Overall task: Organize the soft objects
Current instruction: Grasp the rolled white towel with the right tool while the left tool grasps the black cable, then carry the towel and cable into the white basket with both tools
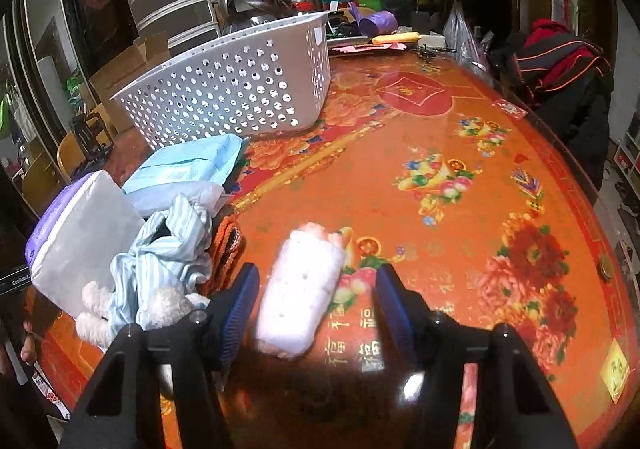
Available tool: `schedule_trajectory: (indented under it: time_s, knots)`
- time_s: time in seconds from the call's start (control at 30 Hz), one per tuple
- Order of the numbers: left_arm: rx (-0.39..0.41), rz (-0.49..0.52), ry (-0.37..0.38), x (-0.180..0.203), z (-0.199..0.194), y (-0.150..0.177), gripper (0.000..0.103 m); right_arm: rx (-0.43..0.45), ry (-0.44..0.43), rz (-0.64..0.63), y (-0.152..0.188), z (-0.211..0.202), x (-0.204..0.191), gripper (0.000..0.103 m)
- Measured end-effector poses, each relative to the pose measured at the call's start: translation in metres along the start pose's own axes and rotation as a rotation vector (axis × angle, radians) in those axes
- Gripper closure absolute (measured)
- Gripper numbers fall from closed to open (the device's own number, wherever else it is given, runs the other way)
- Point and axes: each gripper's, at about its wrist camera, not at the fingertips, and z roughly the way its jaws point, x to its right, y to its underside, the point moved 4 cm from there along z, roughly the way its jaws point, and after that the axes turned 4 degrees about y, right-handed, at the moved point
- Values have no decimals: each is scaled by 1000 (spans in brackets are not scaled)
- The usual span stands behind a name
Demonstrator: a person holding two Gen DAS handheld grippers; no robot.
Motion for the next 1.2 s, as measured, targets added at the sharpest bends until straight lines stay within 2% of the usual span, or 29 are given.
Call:
schedule_trajectory:
  time_s: [0.17, 0.27, 0.33, 0.47, 0.63, 0.9, 1.2]
  knots:
    - [-17, 24, 0, 3, 10, -1, 39, -28, -22, -7, -1, 9, 0, 48]
    - [-22, 51, -16, 9, 14, -3, 47, -37, -33, -16, -3, 13, -2, 50]
    - [-23, 70, -30, 13, 14, -3, 63, -43, -46, -24, -4, 14, -3, 53]
    - [-17, 86, -15, 18, 14, -3, 64, -58, -80, -51, -5, 16, -8, 65]
    - [-16, 90, -3, 18, 14, -3, 66, -56, -101, -56, -4, 15, -8, 68]
    - [4, 76, 3, 15, 6, -3, 67, -16, -87, -60, -11, 3, -2, 70]
    - [39, 75, 6, 19, -7, -7, 67, 56, -86, -43, -27, -21, 7, 72]
